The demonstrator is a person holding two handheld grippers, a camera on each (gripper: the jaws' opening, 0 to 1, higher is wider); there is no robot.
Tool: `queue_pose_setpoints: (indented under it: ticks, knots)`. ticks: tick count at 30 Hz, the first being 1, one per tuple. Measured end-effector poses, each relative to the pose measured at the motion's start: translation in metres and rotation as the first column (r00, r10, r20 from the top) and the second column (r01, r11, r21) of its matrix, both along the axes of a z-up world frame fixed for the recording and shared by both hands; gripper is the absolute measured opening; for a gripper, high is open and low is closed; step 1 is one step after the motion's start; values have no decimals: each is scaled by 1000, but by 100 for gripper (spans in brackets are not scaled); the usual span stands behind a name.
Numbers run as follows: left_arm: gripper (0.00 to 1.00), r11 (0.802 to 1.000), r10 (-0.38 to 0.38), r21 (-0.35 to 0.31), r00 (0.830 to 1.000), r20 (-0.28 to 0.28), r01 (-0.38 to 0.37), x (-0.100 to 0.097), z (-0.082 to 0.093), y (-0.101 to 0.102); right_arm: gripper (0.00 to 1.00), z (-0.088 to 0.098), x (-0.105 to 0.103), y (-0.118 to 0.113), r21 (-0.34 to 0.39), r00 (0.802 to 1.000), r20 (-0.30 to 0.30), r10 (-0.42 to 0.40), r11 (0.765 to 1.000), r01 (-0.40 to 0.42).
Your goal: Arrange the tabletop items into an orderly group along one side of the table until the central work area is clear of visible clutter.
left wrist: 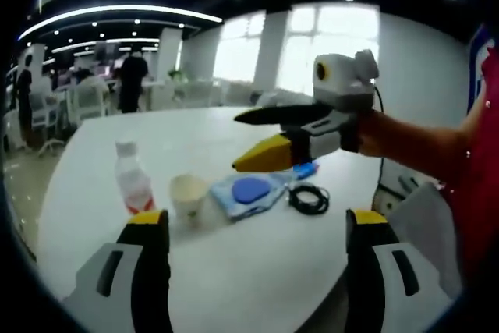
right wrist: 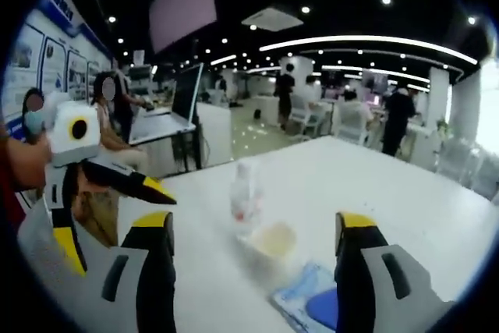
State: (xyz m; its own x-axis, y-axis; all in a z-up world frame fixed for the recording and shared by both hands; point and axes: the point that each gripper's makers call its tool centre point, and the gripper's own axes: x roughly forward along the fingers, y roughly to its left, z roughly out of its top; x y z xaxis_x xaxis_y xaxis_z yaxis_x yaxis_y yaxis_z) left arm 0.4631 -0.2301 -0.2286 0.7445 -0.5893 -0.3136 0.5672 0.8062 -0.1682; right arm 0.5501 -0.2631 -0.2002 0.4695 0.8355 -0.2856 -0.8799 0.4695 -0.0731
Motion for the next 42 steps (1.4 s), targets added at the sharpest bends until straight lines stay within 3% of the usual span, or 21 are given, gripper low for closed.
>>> queue_pose_setpoints:
  ticks: [12, 22, 42]
  knots:
    - [92, 1000, -5, -5, 1000, 15, 5, -11, 4, -6, 92, 13, -21, -56, 37, 995, 17, -96, 995, 96]
    - [94, 999, -32, -16, 998, 47, 32, -18, 12, -14, 99, 4, -38, -97, 58, 985, -4, -174, 983, 174]
    - [96, 999, -48, -20, 997, 61, 49, -35, 8, -17, 99, -20, -59, -201, 67, 917, -45, -397, 914, 400]
